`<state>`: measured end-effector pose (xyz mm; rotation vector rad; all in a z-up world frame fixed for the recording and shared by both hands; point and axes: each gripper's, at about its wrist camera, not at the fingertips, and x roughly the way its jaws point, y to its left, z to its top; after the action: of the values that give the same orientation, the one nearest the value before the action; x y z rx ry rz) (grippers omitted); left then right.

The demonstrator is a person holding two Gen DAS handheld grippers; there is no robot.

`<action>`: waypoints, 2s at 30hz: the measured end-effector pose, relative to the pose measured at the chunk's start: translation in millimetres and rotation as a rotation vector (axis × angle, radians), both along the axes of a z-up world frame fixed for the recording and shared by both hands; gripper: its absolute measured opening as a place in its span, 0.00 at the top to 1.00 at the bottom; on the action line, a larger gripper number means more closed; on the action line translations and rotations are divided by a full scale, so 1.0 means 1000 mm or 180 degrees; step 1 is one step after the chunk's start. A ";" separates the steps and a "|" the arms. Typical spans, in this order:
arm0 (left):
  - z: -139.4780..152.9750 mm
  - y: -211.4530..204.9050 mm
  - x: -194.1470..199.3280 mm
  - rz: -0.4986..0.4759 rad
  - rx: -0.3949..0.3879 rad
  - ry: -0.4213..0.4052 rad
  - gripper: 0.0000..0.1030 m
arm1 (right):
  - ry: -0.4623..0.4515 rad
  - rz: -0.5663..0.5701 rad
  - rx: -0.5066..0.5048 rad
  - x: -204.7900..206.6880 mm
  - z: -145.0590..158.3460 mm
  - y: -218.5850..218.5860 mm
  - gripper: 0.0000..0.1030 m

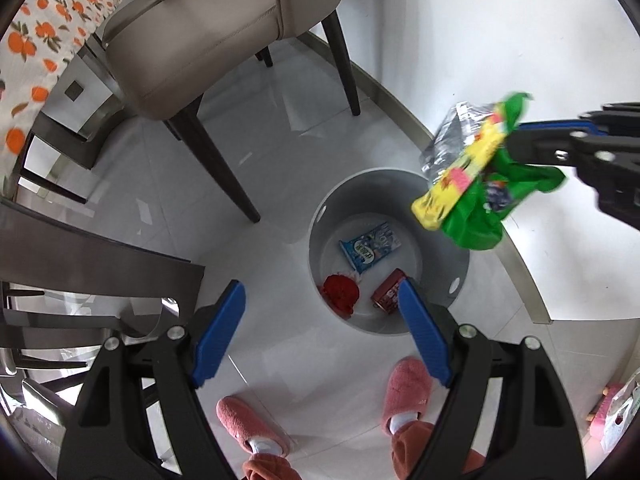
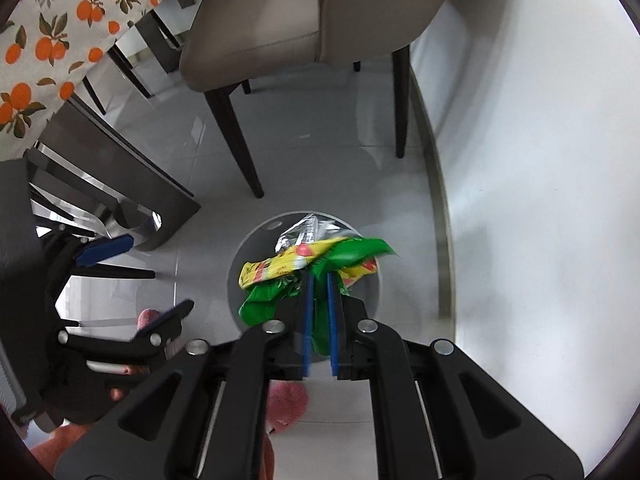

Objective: Collect trash
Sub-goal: 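Open the left tool to drop the can while the right tool drops the wrapper into the bin, then raise both open tools from the bin back toward the table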

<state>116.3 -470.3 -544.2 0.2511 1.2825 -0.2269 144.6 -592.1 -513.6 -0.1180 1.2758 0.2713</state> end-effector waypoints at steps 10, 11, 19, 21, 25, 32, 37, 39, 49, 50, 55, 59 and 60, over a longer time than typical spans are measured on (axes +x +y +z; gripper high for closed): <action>-0.003 0.004 -0.006 -0.0004 -0.0046 0.0053 0.23 | -0.0014 0.0135 0.0018 0.007 -0.005 0.020 0.74; -0.003 0.003 -0.007 -0.0010 -0.0054 0.0050 0.23 | -0.0018 0.0143 0.0015 0.005 -0.003 0.020 0.74; 0.010 -0.003 -0.016 -0.0073 -0.0078 0.0024 0.23 | -0.0079 0.0117 0.0012 0.001 0.012 0.018 0.74; 0.017 -0.002 -0.016 -0.0060 -0.0090 0.0021 0.23 | -0.0088 0.0105 0.0003 -0.001 0.019 0.016 0.74; 0.044 -0.003 -0.018 -0.0035 -0.0121 -0.0007 0.23 | -0.0115 0.0088 -0.0021 -0.008 0.045 0.013 0.74; 0.124 -0.004 -0.017 0.0058 -0.0124 -0.0127 0.23 | -0.0224 0.0086 -0.0090 -0.027 0.136 0.011 0.74; 0.200 0.003 -0.020 0.0121 -0.0239 -0.0203 0.23 | -0.0333 0.0073 -0.0108 -0.036 0.218 0.013 0.74; 0.236 0.009 -0.023 0.0148 -0.0310 -0.0242 0.23 | -0.0411 0.0089 -0.0158 -0.040 0.256 0.019 0.74; 0.364 0.091 -0.042 0.0439 -0.0371 -0.0543 0.23 | -0.0764 0.0160 -0.0157 -0.052 0.391 0.084 0.70; 0.372 0.106 -0.044 0.0497 -0.0356 -0.0581 0.23 | -0.0784 0.0185 -0.0143 -0.051 0.397 0.095 0.69; 0.389 0.192 -0.057 0.0769 -0.0225 -0.0640 0.23 | -0.0786 0.0359 0.0065 -0.054 0.405 0.168 0.65; 0.393 0.271 -0.063 0.1018 -0.0056 -0.0710 0.23 | -0.0747 0.0495 0.0201 -0.053 0.403 0.230 0.59; 0.395 0.290 -0.064 0.1074 -0.0014 -0.0736 0.23 | -0.0744 0.0529 0.0224 -0.053 0.403 0.245 0.56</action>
<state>52.7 -180.7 -149.6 0.0519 1.0747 0.0861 91.8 -346.9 -110.3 -0.1906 1.0245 0.4323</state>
